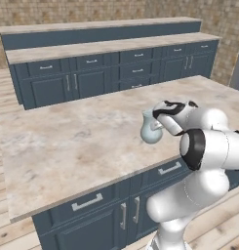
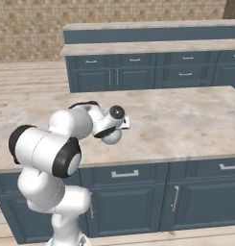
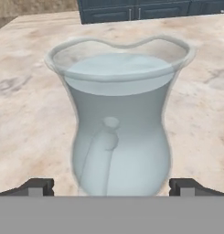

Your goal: Move the banana and mayonnaise from the second highest shelf to the top shelf to make space. Then, place the pitcher from the counter on the cleared second highest shelf.

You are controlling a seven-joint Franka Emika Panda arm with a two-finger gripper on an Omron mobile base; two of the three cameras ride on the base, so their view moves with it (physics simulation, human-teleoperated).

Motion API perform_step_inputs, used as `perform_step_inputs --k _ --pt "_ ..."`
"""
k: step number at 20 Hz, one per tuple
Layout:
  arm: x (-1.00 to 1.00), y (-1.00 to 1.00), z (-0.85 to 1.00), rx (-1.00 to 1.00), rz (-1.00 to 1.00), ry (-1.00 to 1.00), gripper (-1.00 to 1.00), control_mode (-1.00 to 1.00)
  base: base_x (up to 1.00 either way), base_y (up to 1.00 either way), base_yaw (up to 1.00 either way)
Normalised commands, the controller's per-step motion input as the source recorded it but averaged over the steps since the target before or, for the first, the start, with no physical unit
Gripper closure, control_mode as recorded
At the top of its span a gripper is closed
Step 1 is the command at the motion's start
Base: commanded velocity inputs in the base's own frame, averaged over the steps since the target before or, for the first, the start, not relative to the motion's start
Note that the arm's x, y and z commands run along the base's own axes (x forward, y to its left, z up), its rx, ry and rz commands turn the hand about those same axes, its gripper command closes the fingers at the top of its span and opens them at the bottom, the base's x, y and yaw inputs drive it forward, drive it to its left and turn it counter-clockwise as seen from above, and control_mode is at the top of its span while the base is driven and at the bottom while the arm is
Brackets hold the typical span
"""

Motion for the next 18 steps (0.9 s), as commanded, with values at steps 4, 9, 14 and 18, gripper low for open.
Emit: perform_step_inputs --k 4,9,14,18 --pt "0.00 0.00 -0.35 0.00 0.00 -0.08 -1.00 -1.00 0.00 0.00 0.00" --pt "0.00 0.02 -0.46 0.00 0.00 -0.08 1.00 -1.00 0.00 0.00 0.00" --pt "0.00 0.11 -0.62 0.00 0.00 -0.03 1.00 -1.00 0.00 0.00 0.00" --pt "0.00 0.17 -0.57 0.00 0.03 0.00 1.00 -1.00 0.00 0.00 0.00"
